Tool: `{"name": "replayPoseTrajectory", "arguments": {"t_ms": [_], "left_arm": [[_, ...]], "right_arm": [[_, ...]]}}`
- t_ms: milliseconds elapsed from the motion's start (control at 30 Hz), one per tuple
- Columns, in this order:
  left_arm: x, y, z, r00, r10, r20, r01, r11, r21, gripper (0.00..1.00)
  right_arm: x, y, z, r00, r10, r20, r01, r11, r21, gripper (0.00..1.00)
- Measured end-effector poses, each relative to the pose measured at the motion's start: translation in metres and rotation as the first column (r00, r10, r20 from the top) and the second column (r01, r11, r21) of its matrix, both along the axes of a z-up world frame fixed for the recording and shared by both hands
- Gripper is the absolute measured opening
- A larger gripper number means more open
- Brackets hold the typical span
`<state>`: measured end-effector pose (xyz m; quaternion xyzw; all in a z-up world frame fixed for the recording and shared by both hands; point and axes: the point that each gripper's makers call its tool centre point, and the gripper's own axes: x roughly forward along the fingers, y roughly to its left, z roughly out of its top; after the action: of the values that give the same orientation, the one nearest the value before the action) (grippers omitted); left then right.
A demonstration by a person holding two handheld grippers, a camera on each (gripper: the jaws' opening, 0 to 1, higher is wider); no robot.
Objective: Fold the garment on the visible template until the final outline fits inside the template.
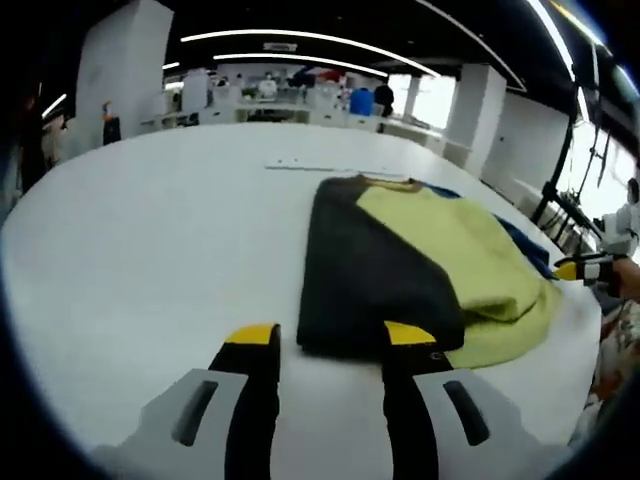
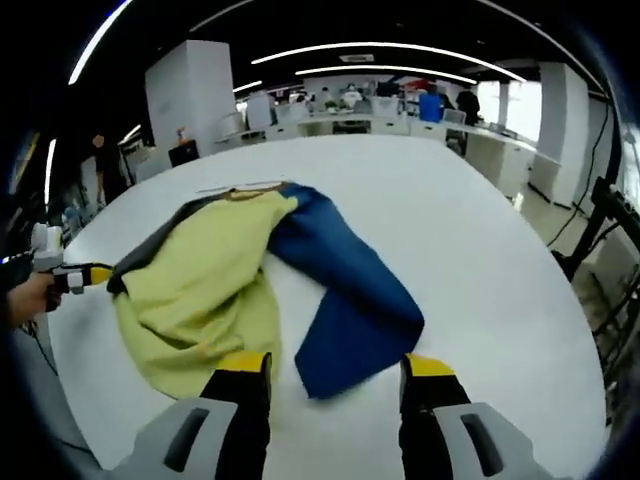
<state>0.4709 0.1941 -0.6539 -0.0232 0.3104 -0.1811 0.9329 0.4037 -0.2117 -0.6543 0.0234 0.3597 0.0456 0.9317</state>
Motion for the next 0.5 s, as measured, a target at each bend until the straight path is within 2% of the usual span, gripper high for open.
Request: {"name": "replayPoseTrajectory", "arguments": {"t_ms": [33, 133, 233, 300, 367, 500], "left_arm": [[-0.001, 0.001, -0.003, 1.000, 0.001, -0.004, -0.001, 1.000, 0.012, 0.34], [-0.002, 0.001, -0.003, 1.000, 0.012, 0.004, -0.012, 1.000, -0.018, 0.32], [-0.003, 0.002, -0.003, 1.000, 0.011, -0.001, -0.011, 1.000, -0.012, 0.29], [-0.004, 0.001, -0.003, 1.000, 0.004, -0.013, -0.004, 1.000, -0.022, 0.20], [-0.004, 0.003, -0.005, 1.000, 0.009, -0.019, -0.009, 1.000, -0.011, 0.13], [-0.003, 0.006, -0.006, 0.999, 0.032, -0.018, -0.032, 0.998, -0.046, 0.08]], "right_arm": [[-0.001, 0.000, -0.001, 1.000, -0.006, -0.002, 0.006, 1.000, 0.004, 0.40], [-0.003, 0.002, -0.003, 1.000, -0.022, 0.001, 0.022, 1.000, 0.009, 0.34], [-0.004, 0.001, -0.008, 0.999, -0.036, -0.005, 0.036, 0.999, 0.003, 0.26], [-0.005, 0.002, -0.013, 0.999, -0.048, -0.024, 0.048, 0.999, 0.005, 0.19], [-0.004, 0.002, -0.011, 0.999, -0.050, -0.013, 0.050, 0.999, -0.014, 0.15], [-0.003, -0.001, -0.010, 0.998, -0.070, -0.005, 0.070, 0.997, -0.027, 0.06]]}}
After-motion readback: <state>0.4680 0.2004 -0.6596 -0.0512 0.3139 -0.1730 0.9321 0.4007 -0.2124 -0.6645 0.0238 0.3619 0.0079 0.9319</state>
